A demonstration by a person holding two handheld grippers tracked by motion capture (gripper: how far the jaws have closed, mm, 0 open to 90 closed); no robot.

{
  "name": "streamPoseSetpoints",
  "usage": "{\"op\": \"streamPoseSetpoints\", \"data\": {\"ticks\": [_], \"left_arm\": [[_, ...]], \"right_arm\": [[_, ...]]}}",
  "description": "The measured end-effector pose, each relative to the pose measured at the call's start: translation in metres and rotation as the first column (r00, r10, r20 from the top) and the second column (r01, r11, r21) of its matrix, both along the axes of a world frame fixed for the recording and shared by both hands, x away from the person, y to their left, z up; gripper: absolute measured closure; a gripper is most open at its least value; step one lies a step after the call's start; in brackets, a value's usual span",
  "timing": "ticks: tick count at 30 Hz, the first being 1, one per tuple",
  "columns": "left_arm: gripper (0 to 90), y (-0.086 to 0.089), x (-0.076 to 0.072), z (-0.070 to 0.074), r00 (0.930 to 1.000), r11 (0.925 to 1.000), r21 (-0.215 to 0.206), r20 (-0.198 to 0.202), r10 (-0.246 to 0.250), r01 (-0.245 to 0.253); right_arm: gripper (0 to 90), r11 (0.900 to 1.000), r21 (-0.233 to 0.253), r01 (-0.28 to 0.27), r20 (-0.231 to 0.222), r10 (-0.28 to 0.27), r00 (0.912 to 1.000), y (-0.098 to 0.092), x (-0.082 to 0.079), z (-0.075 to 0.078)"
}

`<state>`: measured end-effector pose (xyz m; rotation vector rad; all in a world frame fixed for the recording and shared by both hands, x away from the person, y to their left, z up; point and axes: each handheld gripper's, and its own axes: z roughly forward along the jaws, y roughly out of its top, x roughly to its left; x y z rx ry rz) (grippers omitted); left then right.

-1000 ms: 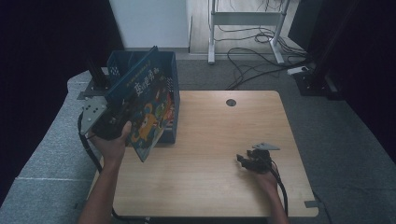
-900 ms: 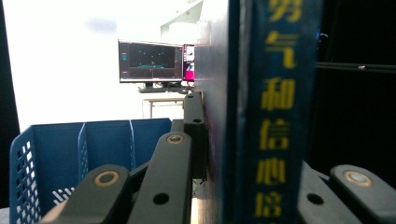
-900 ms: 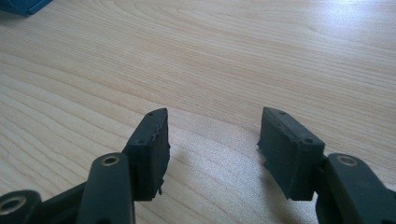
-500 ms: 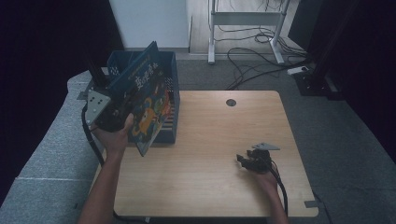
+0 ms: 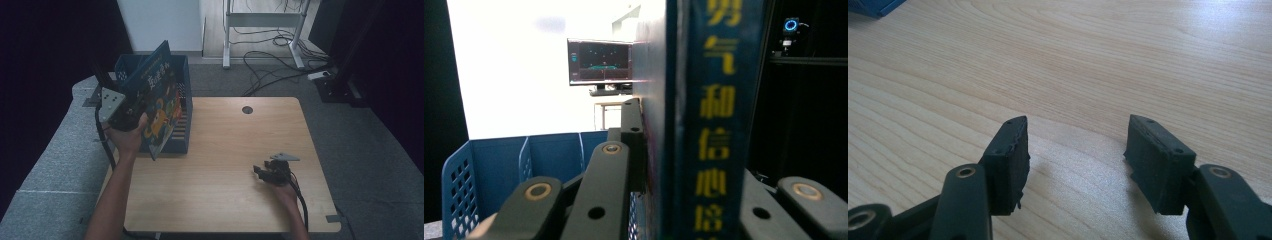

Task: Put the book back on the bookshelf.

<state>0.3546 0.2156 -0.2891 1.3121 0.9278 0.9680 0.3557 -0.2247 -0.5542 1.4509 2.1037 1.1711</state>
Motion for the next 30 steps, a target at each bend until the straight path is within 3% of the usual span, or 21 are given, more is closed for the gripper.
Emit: {"op": "streamPoseSetpoints", "data": {"ticks": [15,30], "left_arm": [[82.0,-0.005,0.026,-0.004,0.9994,0.9998,0.000,-0.030,0.020,-0.020],[82.0,-0.023,0.057,-0.008,0.9967,0.9978,0.013,-0.048,0.065,-0.064]], "right_arm": [[41.4,1.000,-0.007,-0.001,0.000,0.001,1.0000,0.001,-0.001,0.000],[41.2,1.000,0.012,-0.001,-0.005,0.001,1.0000,-0.002,-0.002,0.000]]}}
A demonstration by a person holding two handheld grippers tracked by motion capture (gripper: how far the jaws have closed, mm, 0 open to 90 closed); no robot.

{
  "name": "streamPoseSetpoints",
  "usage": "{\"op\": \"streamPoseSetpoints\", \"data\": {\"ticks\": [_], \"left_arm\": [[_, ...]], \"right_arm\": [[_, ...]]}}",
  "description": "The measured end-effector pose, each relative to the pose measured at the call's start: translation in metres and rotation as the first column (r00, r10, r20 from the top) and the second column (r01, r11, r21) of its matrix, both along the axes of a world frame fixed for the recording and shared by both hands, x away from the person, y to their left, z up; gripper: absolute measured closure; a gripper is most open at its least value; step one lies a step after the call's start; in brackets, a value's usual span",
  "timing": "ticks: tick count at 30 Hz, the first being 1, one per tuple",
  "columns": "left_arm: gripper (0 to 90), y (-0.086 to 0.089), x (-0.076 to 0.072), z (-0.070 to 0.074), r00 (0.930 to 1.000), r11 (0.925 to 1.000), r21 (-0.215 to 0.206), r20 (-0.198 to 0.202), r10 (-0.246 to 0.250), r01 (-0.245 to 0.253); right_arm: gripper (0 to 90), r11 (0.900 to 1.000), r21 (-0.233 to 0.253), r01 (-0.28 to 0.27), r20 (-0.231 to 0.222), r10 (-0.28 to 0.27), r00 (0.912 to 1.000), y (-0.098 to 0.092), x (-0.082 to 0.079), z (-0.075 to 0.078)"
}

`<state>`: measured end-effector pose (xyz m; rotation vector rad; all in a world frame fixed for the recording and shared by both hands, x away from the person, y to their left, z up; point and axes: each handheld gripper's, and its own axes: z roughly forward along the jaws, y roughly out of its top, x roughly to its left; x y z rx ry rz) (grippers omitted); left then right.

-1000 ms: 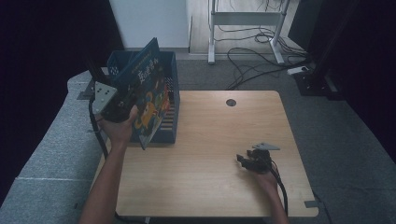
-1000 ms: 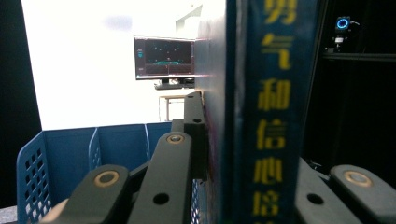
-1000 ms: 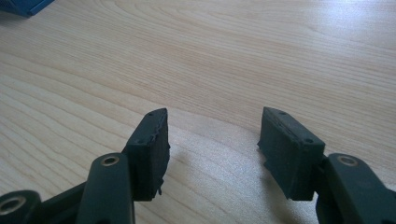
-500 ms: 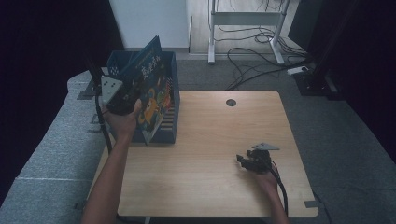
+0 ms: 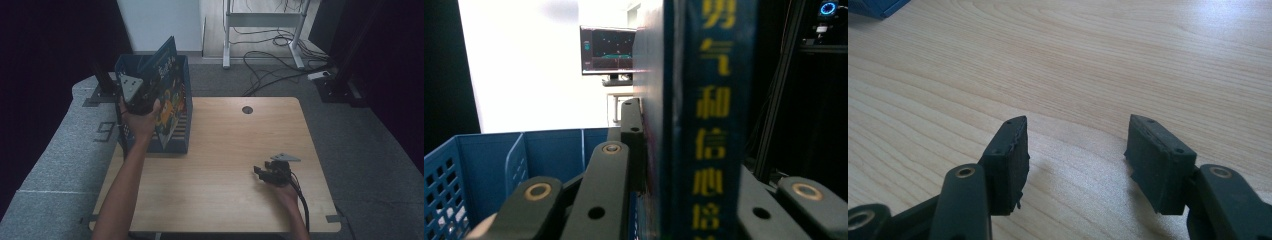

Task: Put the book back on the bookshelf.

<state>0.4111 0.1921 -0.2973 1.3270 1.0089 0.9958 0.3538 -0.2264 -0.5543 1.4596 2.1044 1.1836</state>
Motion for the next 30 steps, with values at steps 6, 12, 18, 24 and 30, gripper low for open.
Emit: {"op": "streamPoseSetpoints", "data": {"ticks": [6,12,18,24,30], "left_arm": [[82.0,-0.004,0.012,-0.003,1.0000,1.0000,0.006,-0.004,0.007,-0.007],[82.0,-0.003,0.021,-0.004,0.9999,0.9999,0.000,-0.001,0.013,-0.013],[82.0,-0.003,0.028,-0.006,0.9998,0.9998,-0.001,0.006,0.021,-0.021],[82.0,-0.004,0.038,-0.012,0.9995,0.9994,-0.015,-0.004,0.033,-0.033],[82.0,-0.006,0.046,-0.016,0.9994,0.9995,-0.001,-0.018,0.031,-0.031]], "right_arm": [[41.3,1.000,-0.004,0.000,0.001,0.000,1.0000,0.000,0.000,0.000],[41.2,1.000,-0.006,0.001,0.002,-0.001,1.0000,0.001,-0.001,0.000],[41.4,1.000,0.007,0.002,0.000,-0.002,1.0000,-0.001,0.000,0.000],[41.3,1.000,0.003,0.002,0.002,-0.002,1.0000,0.000,0.000,0.000],[41.3,1.000,0.007,0.000,-0.001,0.000,1.0000,-0.001,0.000,0.000]]}}
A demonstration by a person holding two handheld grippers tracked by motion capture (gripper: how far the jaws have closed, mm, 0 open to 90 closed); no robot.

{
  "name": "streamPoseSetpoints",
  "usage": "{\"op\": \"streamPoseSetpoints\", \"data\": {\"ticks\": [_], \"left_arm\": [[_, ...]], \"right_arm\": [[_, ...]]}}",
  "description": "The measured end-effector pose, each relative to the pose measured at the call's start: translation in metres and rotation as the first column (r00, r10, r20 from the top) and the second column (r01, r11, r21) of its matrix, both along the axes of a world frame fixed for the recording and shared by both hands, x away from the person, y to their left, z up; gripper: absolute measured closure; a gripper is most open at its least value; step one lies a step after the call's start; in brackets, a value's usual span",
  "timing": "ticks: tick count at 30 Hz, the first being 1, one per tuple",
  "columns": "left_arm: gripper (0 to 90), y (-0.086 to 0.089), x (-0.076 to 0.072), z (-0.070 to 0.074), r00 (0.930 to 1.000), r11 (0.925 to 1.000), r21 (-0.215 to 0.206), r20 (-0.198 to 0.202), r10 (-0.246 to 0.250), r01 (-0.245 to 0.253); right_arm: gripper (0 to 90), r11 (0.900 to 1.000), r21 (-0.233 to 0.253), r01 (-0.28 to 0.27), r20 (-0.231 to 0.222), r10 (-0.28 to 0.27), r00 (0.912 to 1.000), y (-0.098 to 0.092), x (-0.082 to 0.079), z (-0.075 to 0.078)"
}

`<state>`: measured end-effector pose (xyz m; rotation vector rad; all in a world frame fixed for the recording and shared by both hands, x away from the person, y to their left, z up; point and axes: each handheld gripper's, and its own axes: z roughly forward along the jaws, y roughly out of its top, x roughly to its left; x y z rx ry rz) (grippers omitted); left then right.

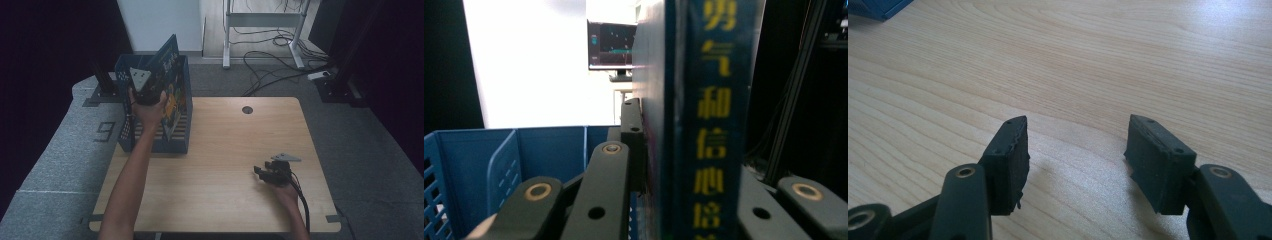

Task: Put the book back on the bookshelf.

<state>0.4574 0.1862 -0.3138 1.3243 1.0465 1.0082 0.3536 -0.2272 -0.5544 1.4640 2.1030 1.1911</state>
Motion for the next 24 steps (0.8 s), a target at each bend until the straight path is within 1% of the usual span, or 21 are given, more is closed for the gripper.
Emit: {"op": "streamPoseSetpoints", "data": {"ticks": [3,8,12,15,20,24], "left_arm": [[82.0,0.000,0.003,-0.002,1.0000,1.0000,-0.003,-0.006,0.000,0.000],[82.0,-0.002,0.006,-0.004,1.0000,1.0000,0.002,0.006,0.008,-0.008],[82.0,-0.004,0.012,-0.008,0.9999,0.9999,-0.009,0.008,0.009,-0.009],[82.0,-0.006,0.014,-0.010,0.9998,0.9999,-0.003,0.011,0.014,-0.014],[82.0,-0.010,0.017,-0.013,0.9992,0.9993,0.021,0.026,0.032,-0.032],[82.0,-0.011,0.018,-0.015,0.9991,0.9993,0.015,0.027,0.034,-0.035]], "right_arm": [[41.3,1.000,-0.007,0.002,0.003,-0.002,1.0000,0.001,0.000,0.000],[41.3,1.000,-0.006,0.004,0.004,-0.004,1.0000,0.001,0.000,0.000],[41.3,1.000,-0.016,0.003,0.007,-0.003,1.0000,0.002,-0.001,0.000],[41.3,1.000,-0.016,0.004,0.004,-0.004,1.0000,0.002,-0.001,0.000],[41.3,1.000,-0.015,0.003,0.006,-0.003,1.0000,0.002,-0.001,0.000],[41.3,1.000,-0.023,0.005,0.006,-0.005,1.0000,0.003,-0.002,0.000]]}}
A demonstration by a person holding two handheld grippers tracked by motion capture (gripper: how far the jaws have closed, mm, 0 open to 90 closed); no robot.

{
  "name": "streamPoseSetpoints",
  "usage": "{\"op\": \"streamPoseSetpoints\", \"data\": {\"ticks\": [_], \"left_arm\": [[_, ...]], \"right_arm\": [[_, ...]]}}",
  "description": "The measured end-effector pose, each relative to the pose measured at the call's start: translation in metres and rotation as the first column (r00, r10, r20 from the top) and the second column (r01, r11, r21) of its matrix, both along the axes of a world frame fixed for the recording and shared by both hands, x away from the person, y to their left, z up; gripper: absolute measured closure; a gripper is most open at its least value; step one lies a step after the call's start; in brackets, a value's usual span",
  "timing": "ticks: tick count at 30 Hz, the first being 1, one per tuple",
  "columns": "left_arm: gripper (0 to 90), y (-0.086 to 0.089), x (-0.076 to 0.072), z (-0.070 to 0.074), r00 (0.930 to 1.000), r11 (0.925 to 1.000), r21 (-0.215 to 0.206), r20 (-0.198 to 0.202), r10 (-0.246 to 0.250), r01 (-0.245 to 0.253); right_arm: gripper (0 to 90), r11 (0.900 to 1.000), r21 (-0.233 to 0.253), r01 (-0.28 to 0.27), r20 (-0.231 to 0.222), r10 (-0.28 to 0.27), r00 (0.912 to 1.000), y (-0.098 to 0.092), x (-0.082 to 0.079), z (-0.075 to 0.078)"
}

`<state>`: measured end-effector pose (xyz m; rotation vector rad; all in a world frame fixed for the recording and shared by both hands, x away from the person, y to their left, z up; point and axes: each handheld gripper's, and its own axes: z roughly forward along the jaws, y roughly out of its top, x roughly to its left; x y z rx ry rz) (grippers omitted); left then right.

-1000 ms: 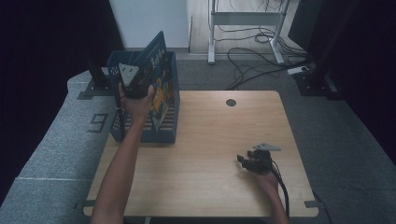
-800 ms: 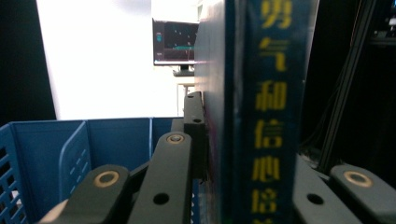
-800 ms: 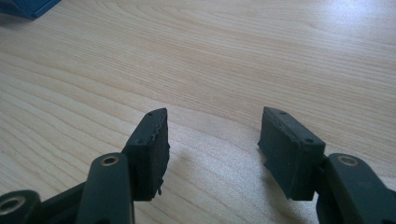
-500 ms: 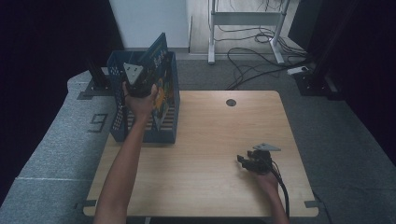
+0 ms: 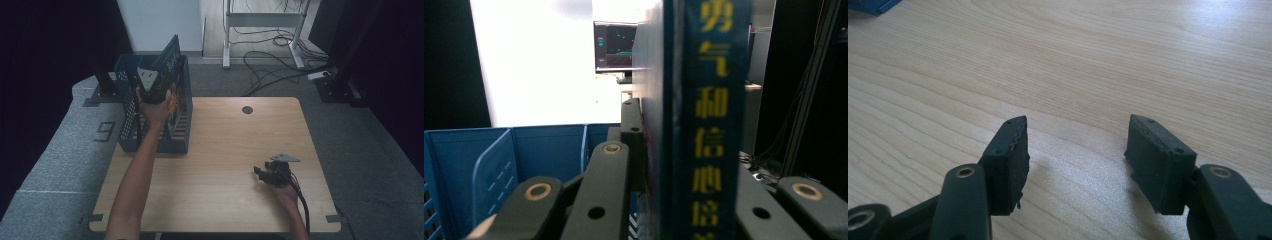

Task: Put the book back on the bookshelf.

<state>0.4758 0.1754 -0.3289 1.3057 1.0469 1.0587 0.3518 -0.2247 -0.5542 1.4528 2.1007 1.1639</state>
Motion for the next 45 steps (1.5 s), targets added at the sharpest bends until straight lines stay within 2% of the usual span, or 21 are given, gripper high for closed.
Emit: {"op": "streamPoseSetpoints", "data": {"ticks": [8,16,26,33,39,41,43,45], "left_arm": [[82.0,-0.004,0.003,-0.005,1.0000,0.9999,-0.010,0.004,-0.003,0.003],[82.0,-0.008,0.005,-0.013,1.0000,1.0000,-0.001,0.007,0.004,-0.004],[81.9,-0.014,0.008,-0.036,0.9993,0.9998,0.019,-0.037,-0.008,0.009],[81.6,-0.012,0.004,-0.052,0.9978,0.9998,0.010,-0.065,-0.017,0.017],[79.7,-0.009,-0.002,-0.058,0.9946,0.9986,0.008,-0.090,-0.052,0.053],[77.8,-0.008,-0.004,-0.061,0.9896,0.9958,-0.021,-0.112,-0.091,0.089],[72.9,-0.007,-0.006,-0.062,0.9875,0.9943,-0.039,-0.119,-0.103,0.099],[70.8,-0.007,-0.007,-0.063,0.9859,0.9938,-0.037,-0.127,-0.109,0.105]], "right_arm": [[41.2,1.000,-0.007,0.002,0.003,-0.002,1.0000,0.001,-0.001,0.000],[41.2,1.000,-0.007,0.002,0.003,-0.002,1.0000,0.001,-0.001,0.000],[41.1,1.000,-0.020,0.002,0.007,-0.001,1.0000,0.002,-0.002,0.000],[41.2,1.000,-0.022,0.004,0.007,-0.004,1.0000,0.002,-0.003,0.000],[41.2,0.999,-0.032,0.005,0.009,-0.004,0.9999,0.003,-0.004,0.000],[41.2,0.999,-0.036,0.005,0.011,-0.004,0.9999,0.003,-0.004,0.000],[41.0,0.999,-0.039,0.004,0.012,-0.003,0.9999,0.004,-0.004,0.000],[40.9,0.999,-0.042,0.005,0.012,-0.004,0.9999,0.004,-0.004,0.000]]}}
